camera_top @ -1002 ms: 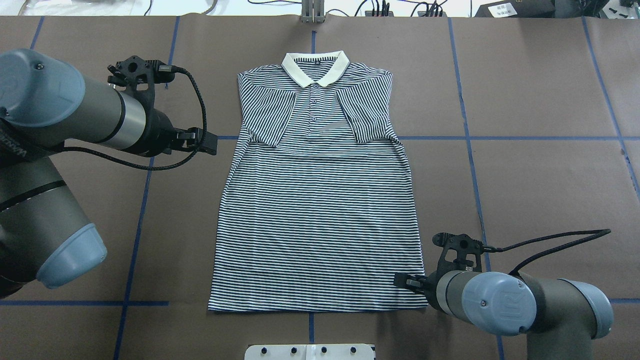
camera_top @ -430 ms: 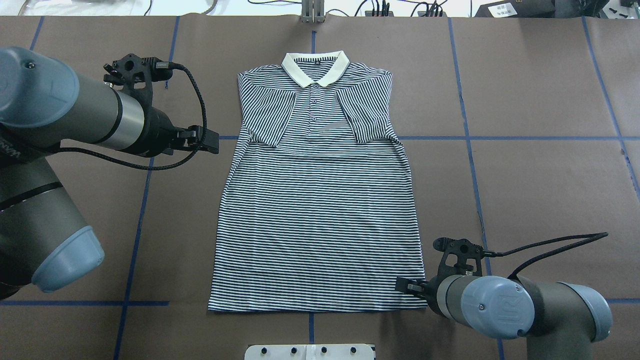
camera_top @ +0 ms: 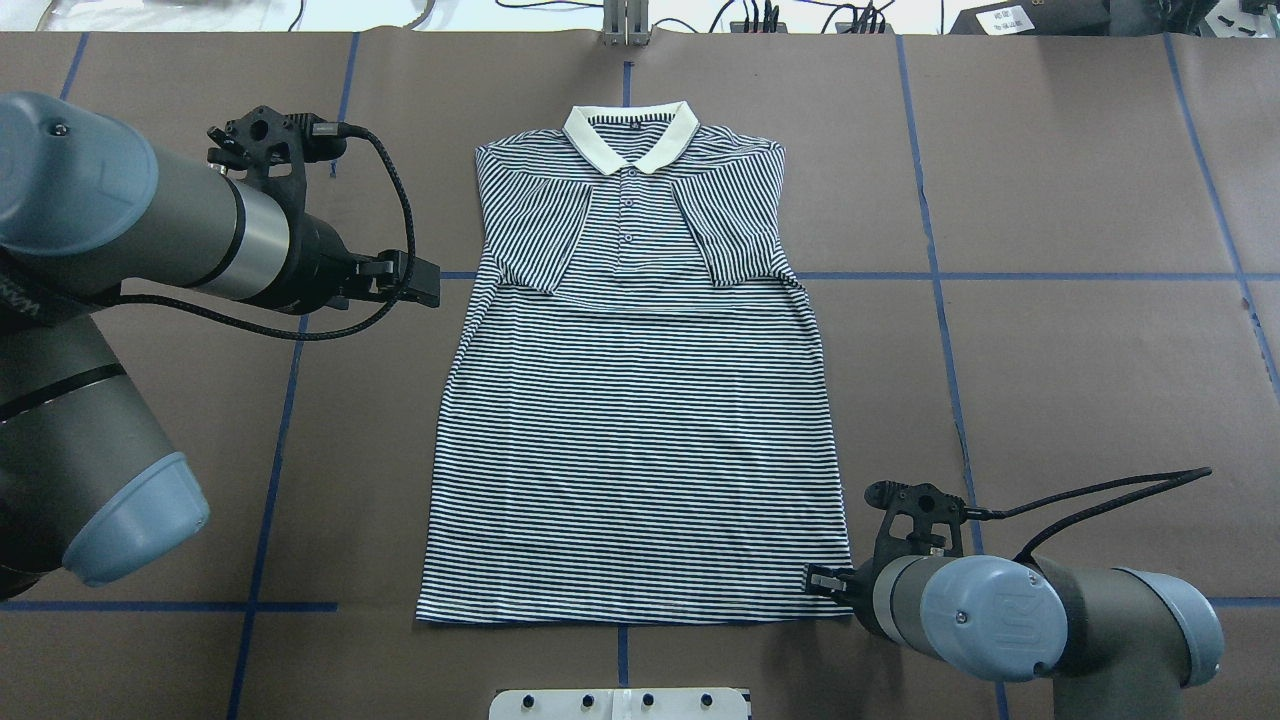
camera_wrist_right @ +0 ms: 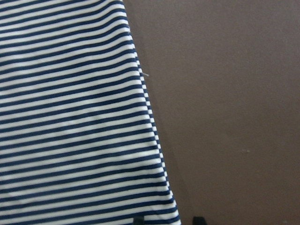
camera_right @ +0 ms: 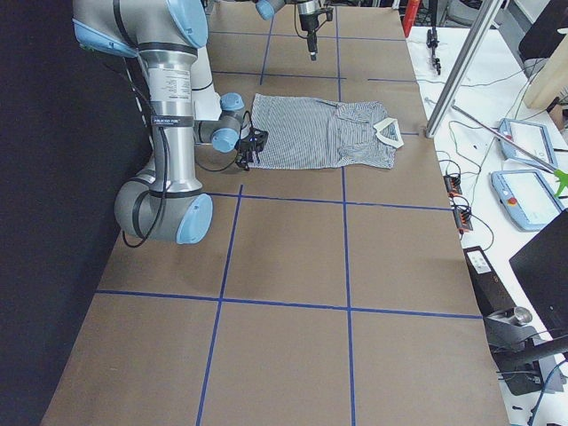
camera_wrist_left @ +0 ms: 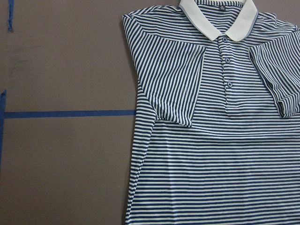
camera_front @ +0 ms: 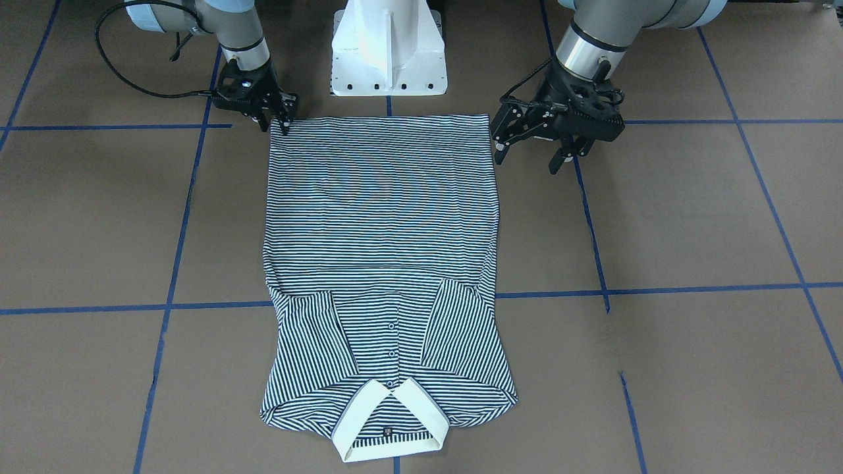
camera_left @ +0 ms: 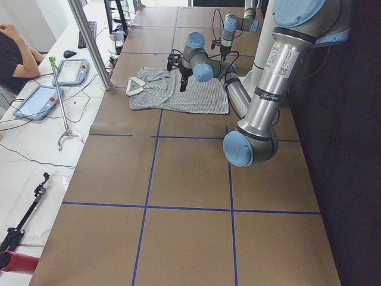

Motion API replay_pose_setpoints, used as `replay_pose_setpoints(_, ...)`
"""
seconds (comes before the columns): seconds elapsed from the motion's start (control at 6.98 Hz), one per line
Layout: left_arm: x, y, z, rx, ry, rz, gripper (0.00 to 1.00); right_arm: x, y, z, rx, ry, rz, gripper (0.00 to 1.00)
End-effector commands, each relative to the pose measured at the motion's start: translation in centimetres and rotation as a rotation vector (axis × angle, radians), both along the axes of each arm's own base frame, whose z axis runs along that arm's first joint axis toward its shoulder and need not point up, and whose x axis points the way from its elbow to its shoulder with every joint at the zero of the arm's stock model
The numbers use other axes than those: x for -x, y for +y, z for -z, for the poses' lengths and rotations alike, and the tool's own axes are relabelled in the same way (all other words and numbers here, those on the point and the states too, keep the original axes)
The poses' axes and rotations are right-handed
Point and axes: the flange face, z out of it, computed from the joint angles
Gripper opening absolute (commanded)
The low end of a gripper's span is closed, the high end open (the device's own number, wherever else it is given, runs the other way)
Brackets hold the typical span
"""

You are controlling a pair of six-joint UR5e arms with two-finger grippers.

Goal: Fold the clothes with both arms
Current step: 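Move both grippers down to the shirt hem corners nearest the robot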

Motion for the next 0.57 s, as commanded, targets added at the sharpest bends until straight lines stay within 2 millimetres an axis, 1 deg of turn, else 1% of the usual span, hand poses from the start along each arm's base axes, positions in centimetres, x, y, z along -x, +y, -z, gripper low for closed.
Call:
replay_pose_setpoints(0.0, -0.1, 0.0, -0.1, 0.003, -0.002, -0.002, 1.00, -0.1, 0.0, 0.2, 0.000, 0.009, -0.003, 0.00)
replay_pose_setpoints(0.14, -0.3, -0.1, -0.1, 0.003, -0.002, -0.003, 1.00, -0.1, 0.0, 0.3, 0.003, 0.007, 0.001, 0.00)
replay_pose_setpoints(0.29, -0.9, -0.4, -0.7, 0.052, -0.004, 0.018, 1.00, -0.3, 0.0, 0.7, 0.002, 0.001, -0.001, 0.00)
replay_pose_setpoints(0.43, -2.5, 1.1, -0.9, 0.123, 0.012, 0.022, 1.00, -0.8, 0.0, 1.2, 0.002, -0.010, -0.001, 0.00)
